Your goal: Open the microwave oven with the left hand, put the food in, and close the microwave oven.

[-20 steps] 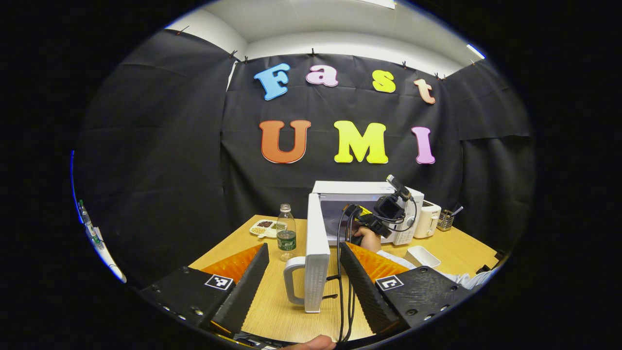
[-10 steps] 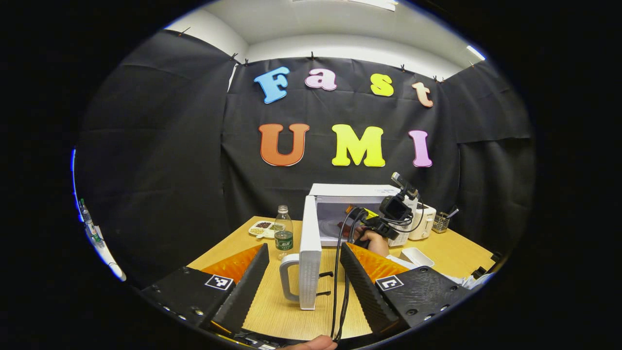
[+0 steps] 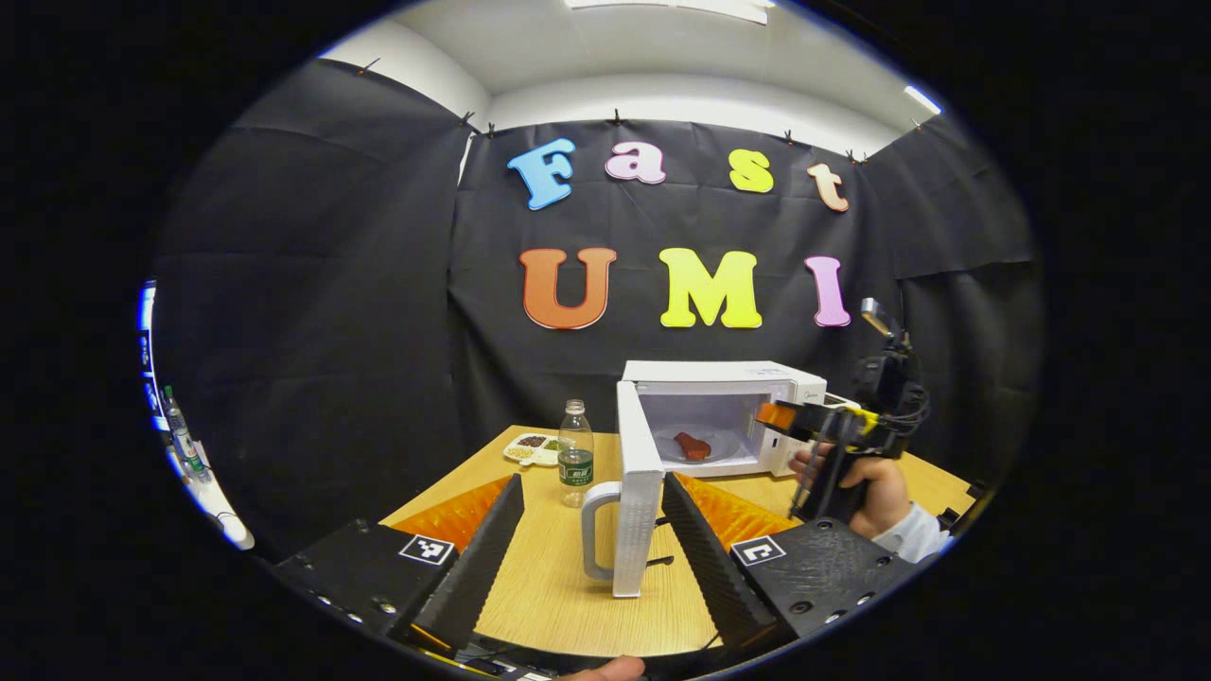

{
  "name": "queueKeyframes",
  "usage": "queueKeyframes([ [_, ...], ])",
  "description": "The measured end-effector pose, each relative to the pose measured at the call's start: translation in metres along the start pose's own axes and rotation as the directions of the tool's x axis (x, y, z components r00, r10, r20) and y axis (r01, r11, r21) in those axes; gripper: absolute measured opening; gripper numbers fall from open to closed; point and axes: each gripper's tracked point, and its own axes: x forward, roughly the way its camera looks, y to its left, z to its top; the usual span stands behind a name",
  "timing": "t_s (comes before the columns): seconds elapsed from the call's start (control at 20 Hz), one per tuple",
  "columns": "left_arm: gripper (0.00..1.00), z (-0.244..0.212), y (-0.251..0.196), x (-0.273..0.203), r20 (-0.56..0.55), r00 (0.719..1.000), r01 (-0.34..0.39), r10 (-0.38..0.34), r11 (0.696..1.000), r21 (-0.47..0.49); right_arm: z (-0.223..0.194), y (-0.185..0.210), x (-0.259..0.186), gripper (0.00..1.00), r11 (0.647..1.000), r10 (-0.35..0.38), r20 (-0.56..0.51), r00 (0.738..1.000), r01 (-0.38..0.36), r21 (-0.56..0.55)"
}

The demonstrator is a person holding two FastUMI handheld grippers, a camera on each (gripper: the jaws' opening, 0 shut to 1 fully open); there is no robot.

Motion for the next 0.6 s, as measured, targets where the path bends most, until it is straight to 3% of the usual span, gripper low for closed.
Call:
queueKeyframes([
  [0.25,0.9,-0.007,0.015,-0.006,0.007,0.998,-0.063,0.063,0.998,-0.017,0.047,-0.017,-0.112,0.98,0.991,0.035,0.093,0.995,-0.022,-0.133],
  [0.4,0.41,-0.018,0.009,0.001,-0.015,1.0,-0.023,0.023,0.999,0.038,0.078,-0.038,-0.167,0.98,0.978,0.033,0.148,0.988,-0.002,-0.206],
  [0.5,0.06,-0.028,0.01,0.006,-0.046,0.999,0.009,-0.008,1.0,0.014,0.093,-0.057,-0.195,0.98,0.969,0.001,0.172,0.985,0.042,-0.245],
  [0.6,0.0,-0.036,0.015,0.015,-0.07,0.998,0.003,-0.004,1.0,-0.022,0.108,-0.071,-0.219,0.98,0.963,-0.022,0.2,0.98,0.074,-0.259],
])
